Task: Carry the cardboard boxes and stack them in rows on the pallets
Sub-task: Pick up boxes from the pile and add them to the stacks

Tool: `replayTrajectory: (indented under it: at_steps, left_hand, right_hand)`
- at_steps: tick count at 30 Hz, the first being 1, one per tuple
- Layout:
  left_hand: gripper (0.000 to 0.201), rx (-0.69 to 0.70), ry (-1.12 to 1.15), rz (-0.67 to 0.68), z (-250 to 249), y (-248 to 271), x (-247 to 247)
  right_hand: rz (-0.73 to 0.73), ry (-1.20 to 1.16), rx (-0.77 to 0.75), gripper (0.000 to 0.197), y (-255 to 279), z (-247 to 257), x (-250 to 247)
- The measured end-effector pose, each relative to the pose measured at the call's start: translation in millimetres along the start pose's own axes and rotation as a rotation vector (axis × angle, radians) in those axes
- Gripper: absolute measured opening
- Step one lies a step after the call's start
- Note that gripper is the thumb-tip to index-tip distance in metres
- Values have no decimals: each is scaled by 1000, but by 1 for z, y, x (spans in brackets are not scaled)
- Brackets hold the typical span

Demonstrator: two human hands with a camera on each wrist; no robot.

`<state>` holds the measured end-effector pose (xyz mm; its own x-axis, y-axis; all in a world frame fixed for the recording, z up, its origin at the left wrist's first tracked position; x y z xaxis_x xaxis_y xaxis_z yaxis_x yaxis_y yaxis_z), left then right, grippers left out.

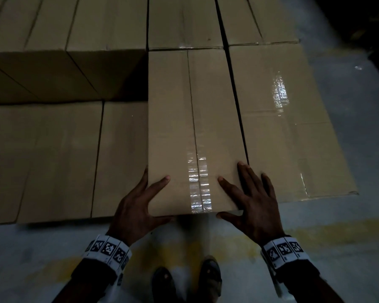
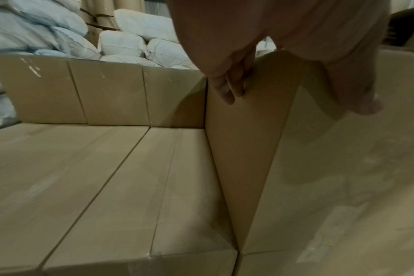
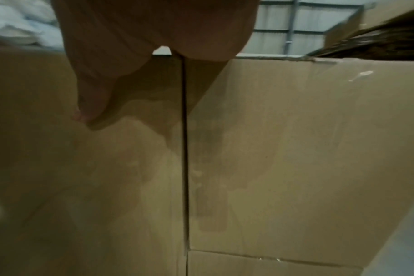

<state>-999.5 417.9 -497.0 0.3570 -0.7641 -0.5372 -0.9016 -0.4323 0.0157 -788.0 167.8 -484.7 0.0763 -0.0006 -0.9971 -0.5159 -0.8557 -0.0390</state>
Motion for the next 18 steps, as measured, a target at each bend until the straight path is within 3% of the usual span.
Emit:
replayTrajectory:
  at_steps: [7, 14, 18]
  left_hand:
    - [105, 35, 8, -8, 3, 8, 4]
    - [89, 52, 48, 17, 2, 13, -1]
    - [99, 52, 57, 30, 7, 1, -5]
  right_hand:
    - [-74, -1, 6, 91, 10, 11, 7]
    - [-90, 69, 19, 89, 17, 19, 14]
    - [-78, 84, 55, 86, 9, 25, 14]
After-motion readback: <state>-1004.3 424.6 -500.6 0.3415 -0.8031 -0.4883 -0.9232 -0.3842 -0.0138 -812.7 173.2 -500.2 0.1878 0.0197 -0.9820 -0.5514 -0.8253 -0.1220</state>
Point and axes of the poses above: each hand's wrist, its own y-axis away from the middle knuckle, its own x-axis out of the palm, z = x × y, the point moved 1 cm from there along -y, towards the middle knuckle, and after that the axes turned 14 degrees about y, right-handed, at the moved point
